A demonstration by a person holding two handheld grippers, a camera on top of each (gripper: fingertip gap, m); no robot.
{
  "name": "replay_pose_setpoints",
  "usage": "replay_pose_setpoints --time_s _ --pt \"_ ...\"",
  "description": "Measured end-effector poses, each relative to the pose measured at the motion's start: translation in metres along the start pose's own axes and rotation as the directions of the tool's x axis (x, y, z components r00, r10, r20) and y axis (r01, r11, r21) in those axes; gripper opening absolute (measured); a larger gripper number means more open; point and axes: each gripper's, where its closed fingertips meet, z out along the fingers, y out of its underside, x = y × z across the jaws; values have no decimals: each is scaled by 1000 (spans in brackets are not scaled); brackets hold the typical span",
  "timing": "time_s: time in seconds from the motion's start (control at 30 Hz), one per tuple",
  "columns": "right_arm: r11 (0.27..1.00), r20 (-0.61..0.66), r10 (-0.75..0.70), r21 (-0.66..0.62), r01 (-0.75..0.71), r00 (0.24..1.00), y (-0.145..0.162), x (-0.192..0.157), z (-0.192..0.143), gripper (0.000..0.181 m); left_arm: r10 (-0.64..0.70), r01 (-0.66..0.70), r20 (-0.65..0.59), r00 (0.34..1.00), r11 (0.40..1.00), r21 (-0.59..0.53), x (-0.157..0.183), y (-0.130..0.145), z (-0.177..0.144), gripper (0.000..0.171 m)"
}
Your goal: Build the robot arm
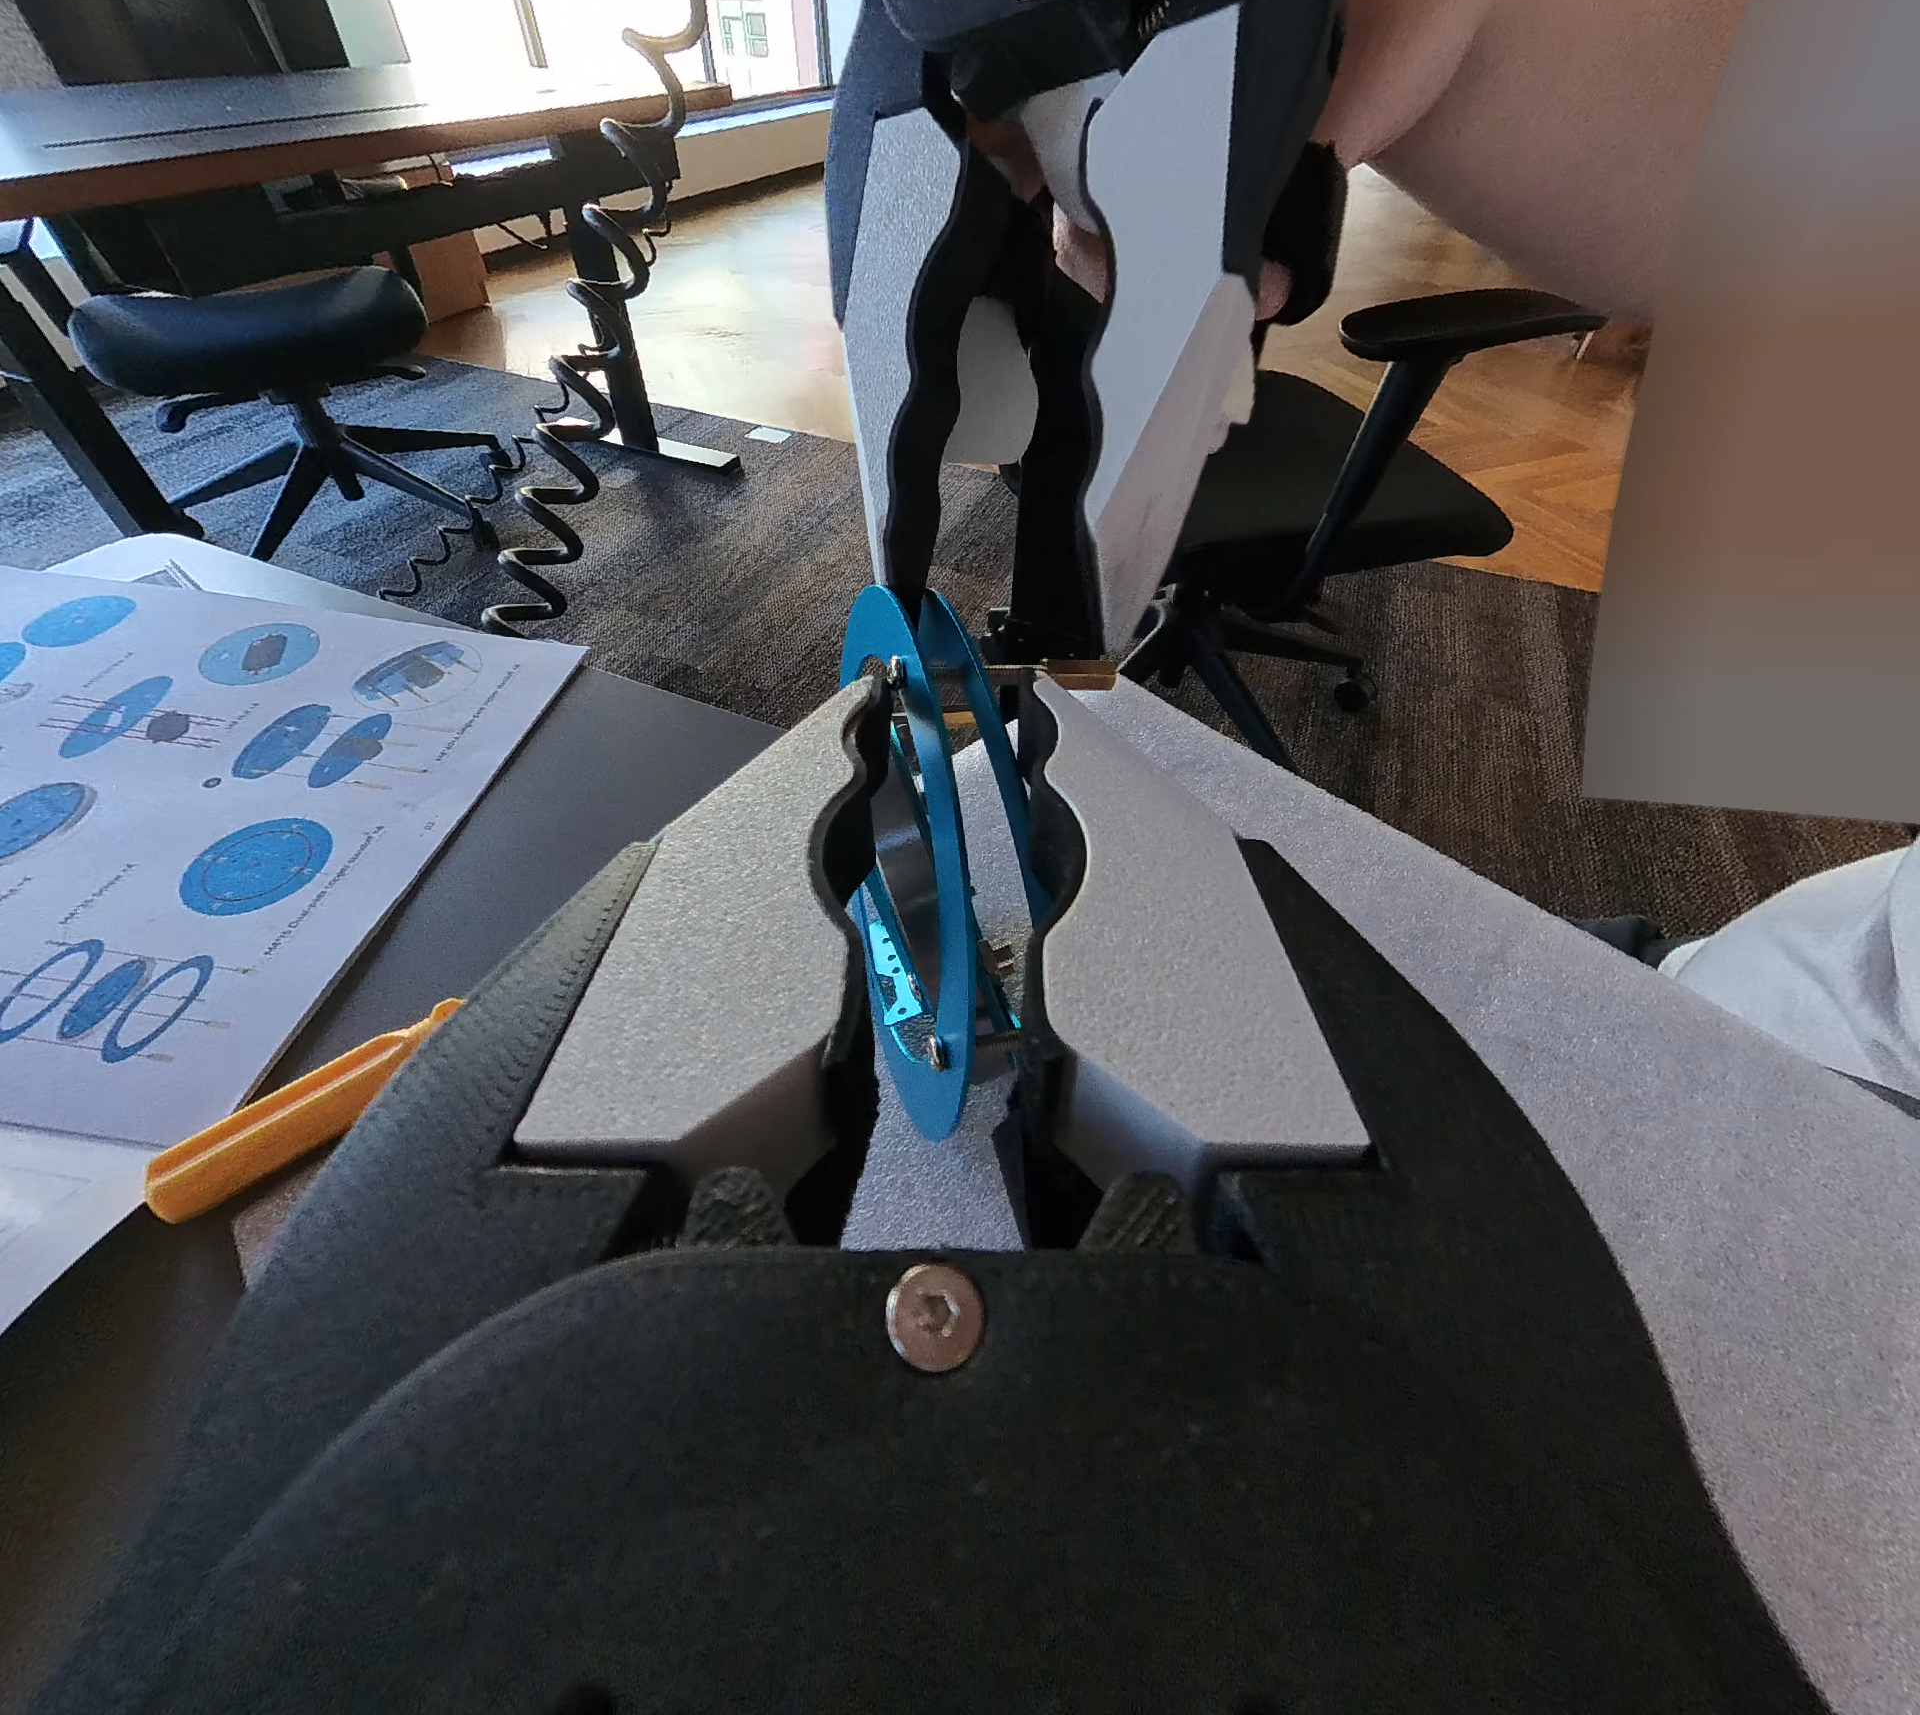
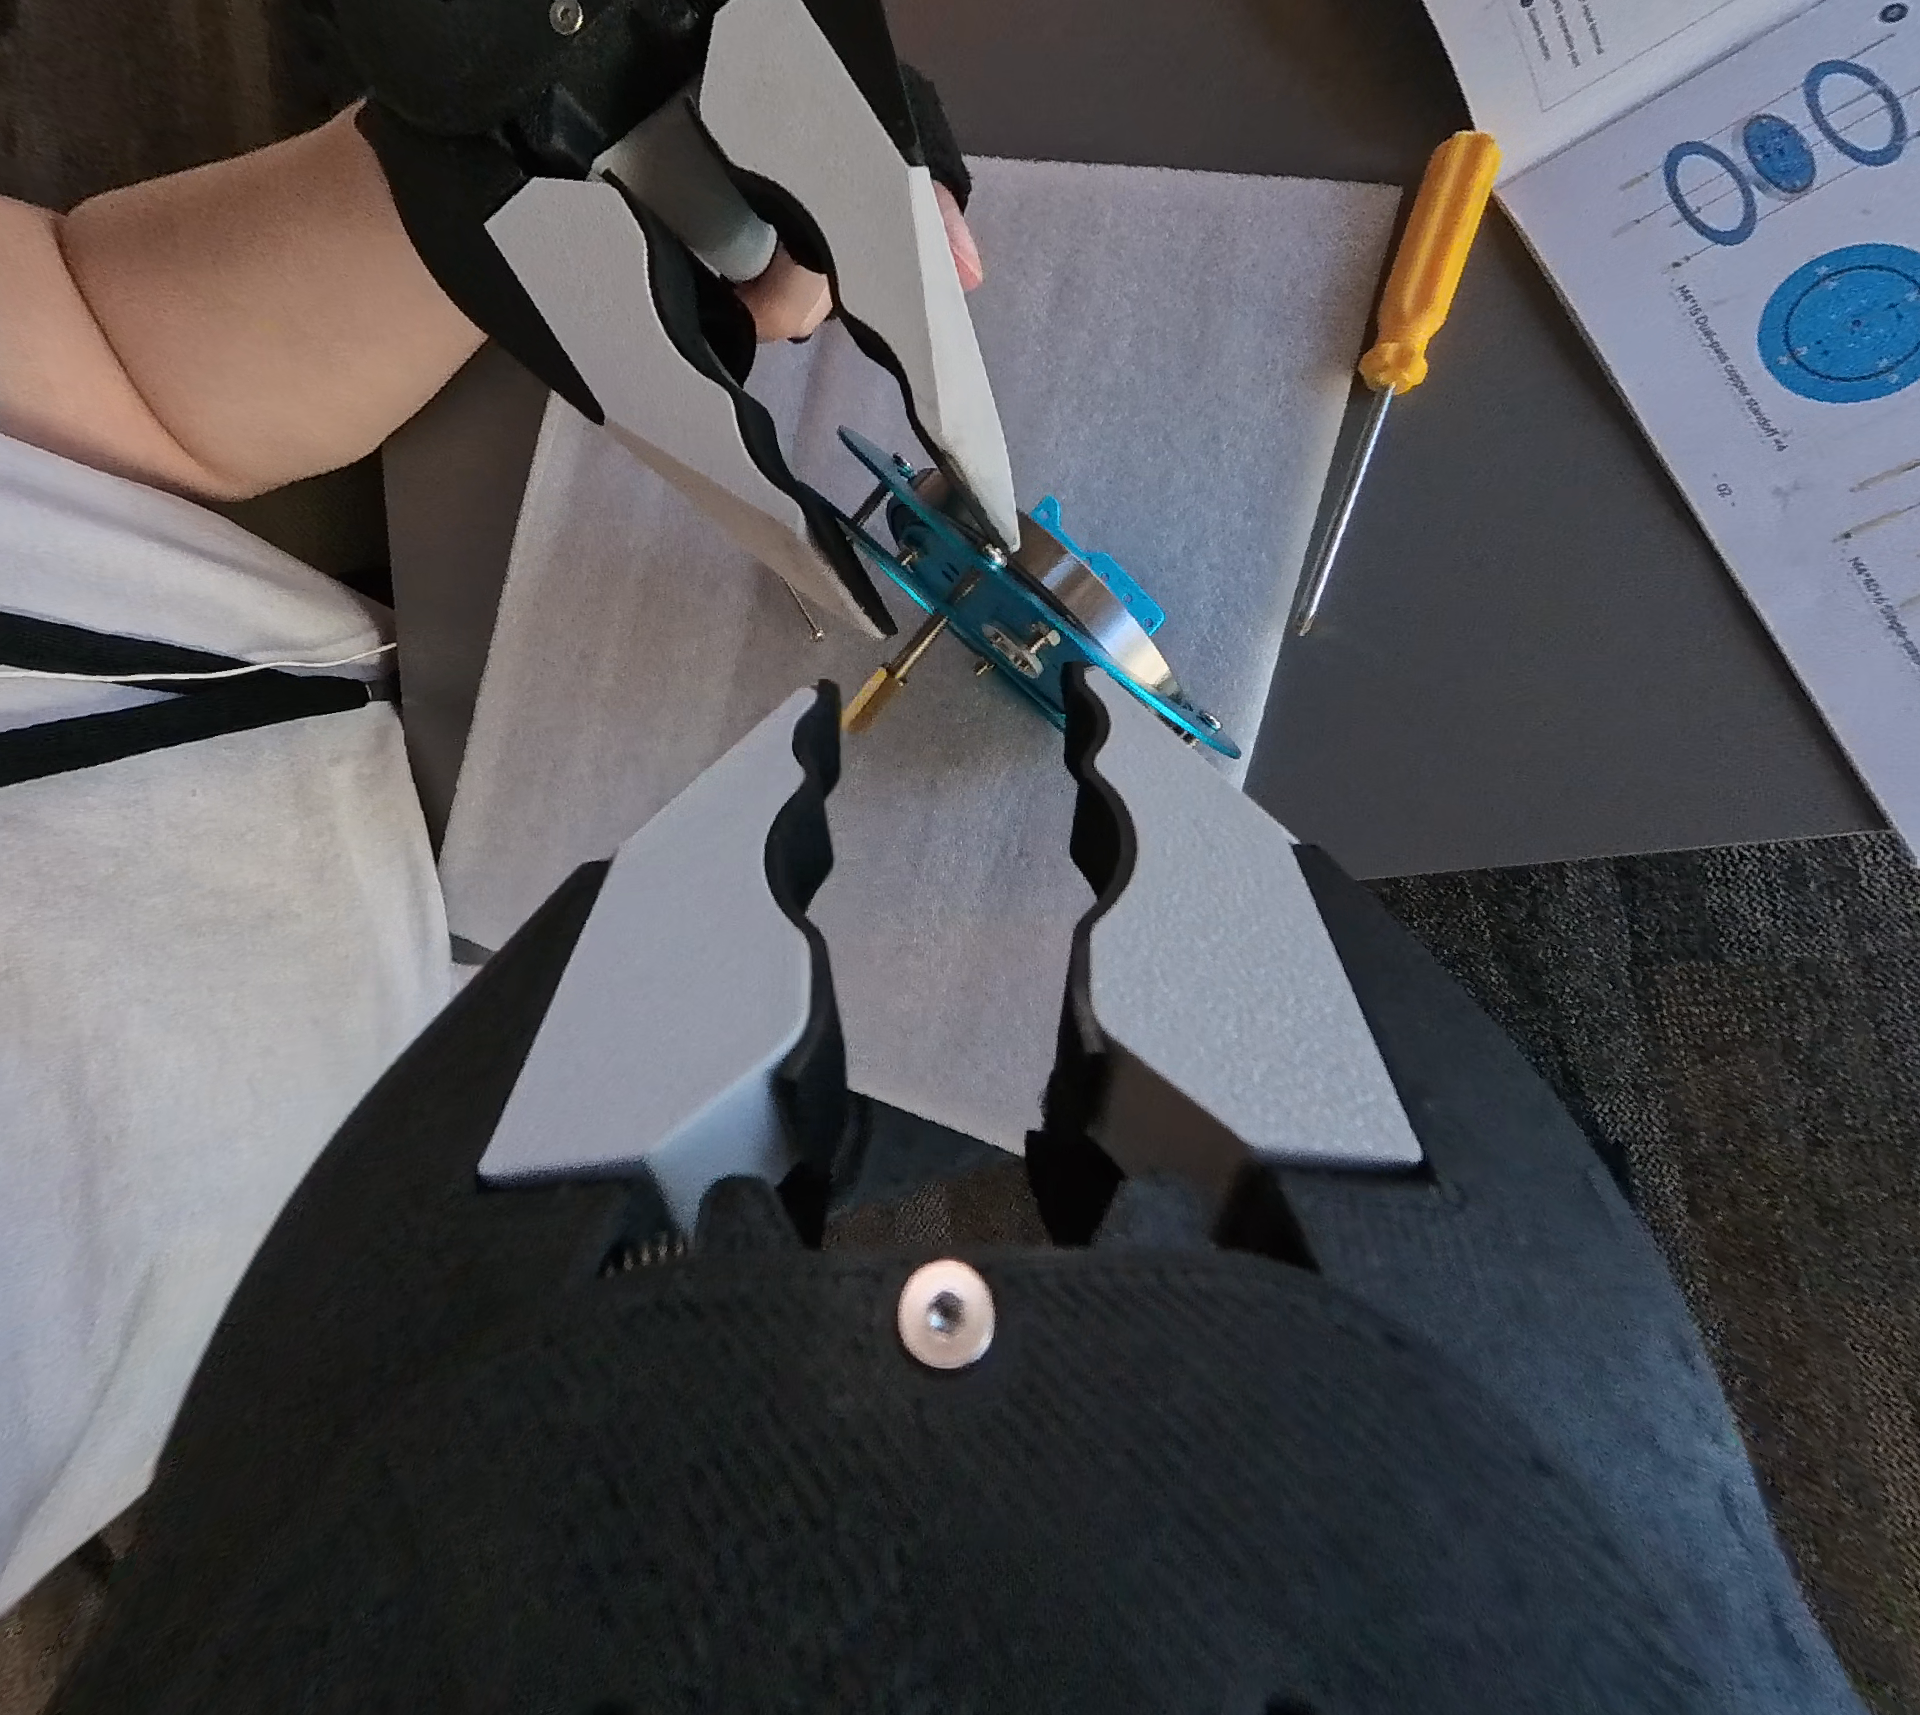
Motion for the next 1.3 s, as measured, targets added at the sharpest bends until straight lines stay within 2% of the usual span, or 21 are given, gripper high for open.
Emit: replay_pose_setpoints --time_s 0.13,0.3,0.53,0.8,1.07,1.3 --pt "1000 -4 11 17 -11 1000 0 0 0 49 -11 11 19 1000 1000 10 -3 0 1 19" --pt "998 -67 18 61 -14 998 -1 2 1 48 -6 5 41 999 1000 23 -4 0 3 18" --pt "995 -171 -71 53 81 983 5 2 1 46 16 -18 35 999 998 54 0 -1 5 18" --pt "992 -136 -74 93 87 988 7 -1 -1 43 49 -52 28 998 994 94 5 -3 5 19" --pt "988 -119 -97 108 110 988 7 -3 -1 41 99 -98 -14 995 990 101 12 -2 8 28" --pt "988 -100 -73 127 85 992 7 -4 -2 37 103 -103 6 995 991 85 8 0 6 20"
